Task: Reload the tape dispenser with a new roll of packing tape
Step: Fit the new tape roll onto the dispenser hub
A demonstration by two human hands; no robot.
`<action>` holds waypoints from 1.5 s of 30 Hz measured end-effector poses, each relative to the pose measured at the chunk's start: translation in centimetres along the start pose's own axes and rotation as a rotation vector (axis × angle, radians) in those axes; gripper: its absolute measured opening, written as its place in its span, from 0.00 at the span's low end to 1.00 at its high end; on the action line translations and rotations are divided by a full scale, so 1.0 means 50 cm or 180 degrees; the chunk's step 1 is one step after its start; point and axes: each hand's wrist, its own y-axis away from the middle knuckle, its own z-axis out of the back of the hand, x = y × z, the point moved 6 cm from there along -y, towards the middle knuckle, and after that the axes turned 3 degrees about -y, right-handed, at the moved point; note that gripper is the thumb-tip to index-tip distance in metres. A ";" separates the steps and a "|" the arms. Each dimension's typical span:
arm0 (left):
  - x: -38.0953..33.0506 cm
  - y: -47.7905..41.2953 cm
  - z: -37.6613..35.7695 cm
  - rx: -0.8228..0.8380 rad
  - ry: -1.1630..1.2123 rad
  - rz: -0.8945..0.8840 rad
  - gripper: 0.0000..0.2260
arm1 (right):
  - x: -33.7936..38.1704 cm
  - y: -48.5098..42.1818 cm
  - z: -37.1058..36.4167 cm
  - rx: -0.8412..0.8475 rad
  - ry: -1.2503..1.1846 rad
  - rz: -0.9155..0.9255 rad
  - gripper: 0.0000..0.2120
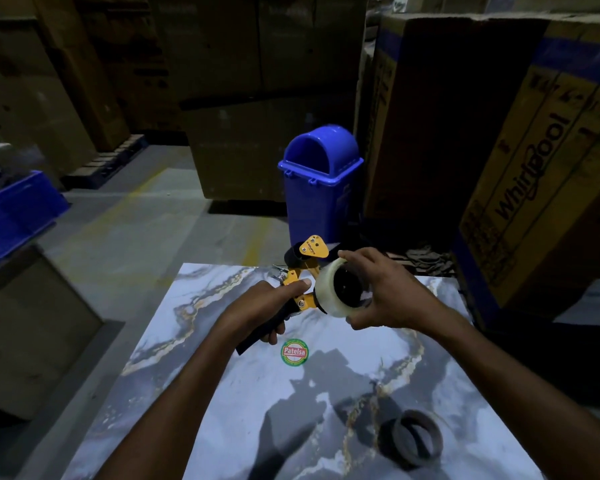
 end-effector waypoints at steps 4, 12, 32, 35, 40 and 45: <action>-0.007 0.000 0.005 -0.0074 -0.0100 -0.0096 0.33 | -0.007 -0.006 -0.011 0.0136 0.0041 0.0005 0.53; -0.022 -0.020 0.001 0.0024 0.0159 -0.0085 0.31 | -0.026 -0.025 -0.014 0.0054 0.0021 -0.0148 0.55; -0.008 -0.061 -0.031 0.0339 0.0293 -0.0083 0.33 | -0.057 -0.003 -0.049 -0.0179 0.0019 -0.0534 0.57; -0.001 -0.061 -0.041 0.0432 0.0255 -0.0054 0.30 | -0.066 0.008 -0.063 -0.0265 -0.0049 -0.0604 0.57; 0.029 -0.051 -0.052 0.0671 0.0062 0.0076 0.25 | -0.068 0.031 -0.103 -0.0228 -0.0335 -0.0616 0.55; 0.074 -0.037 -0.067 0.0772 -0.0093 -0.0041 0.21 | -0.078 0.061 -0.149 -0.0181 -0.0535 -0.0625 0.54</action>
